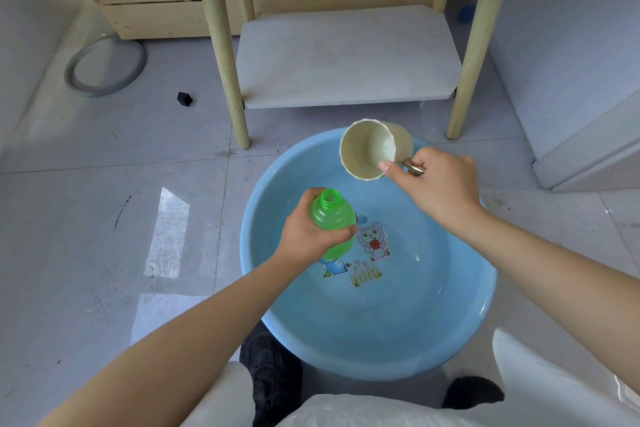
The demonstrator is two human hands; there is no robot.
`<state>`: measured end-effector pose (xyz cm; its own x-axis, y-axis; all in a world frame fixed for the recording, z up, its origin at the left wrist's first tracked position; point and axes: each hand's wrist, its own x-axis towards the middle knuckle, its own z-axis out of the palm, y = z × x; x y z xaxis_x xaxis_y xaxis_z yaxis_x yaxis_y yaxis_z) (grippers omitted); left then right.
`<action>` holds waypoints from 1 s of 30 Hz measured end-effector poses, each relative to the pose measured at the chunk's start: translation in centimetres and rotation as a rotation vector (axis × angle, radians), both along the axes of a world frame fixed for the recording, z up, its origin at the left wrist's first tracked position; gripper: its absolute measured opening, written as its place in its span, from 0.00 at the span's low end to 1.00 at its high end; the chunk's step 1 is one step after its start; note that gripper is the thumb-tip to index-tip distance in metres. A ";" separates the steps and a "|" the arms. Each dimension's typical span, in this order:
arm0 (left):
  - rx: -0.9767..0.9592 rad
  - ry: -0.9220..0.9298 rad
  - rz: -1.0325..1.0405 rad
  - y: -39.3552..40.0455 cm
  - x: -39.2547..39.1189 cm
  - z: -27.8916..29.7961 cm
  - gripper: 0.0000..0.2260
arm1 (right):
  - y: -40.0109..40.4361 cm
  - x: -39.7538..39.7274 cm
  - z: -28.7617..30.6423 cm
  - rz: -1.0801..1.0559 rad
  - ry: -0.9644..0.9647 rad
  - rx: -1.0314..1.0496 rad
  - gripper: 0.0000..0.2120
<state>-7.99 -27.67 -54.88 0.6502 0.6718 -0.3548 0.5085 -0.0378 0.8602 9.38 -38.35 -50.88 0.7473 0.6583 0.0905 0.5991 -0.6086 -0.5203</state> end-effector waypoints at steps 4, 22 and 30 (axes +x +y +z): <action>-0.005 -0.007 0.010 0.2 -0.1 0.1 0.26 | -0.9 1.1 -2.2 0.086 -0.245 -0.225 0.21; -0.010 0.024 -0.002 0.1 -0.6 -0.2 0.26 | -2.2 0.3 -5.7 0.313 -0.311 -0.654 0.20; 0.001 0.029 -0.003 0.1 -0.6 -0.3 0.26 | -1.3 0.9 -3.3 -0.043 0.295 -0.463 0.27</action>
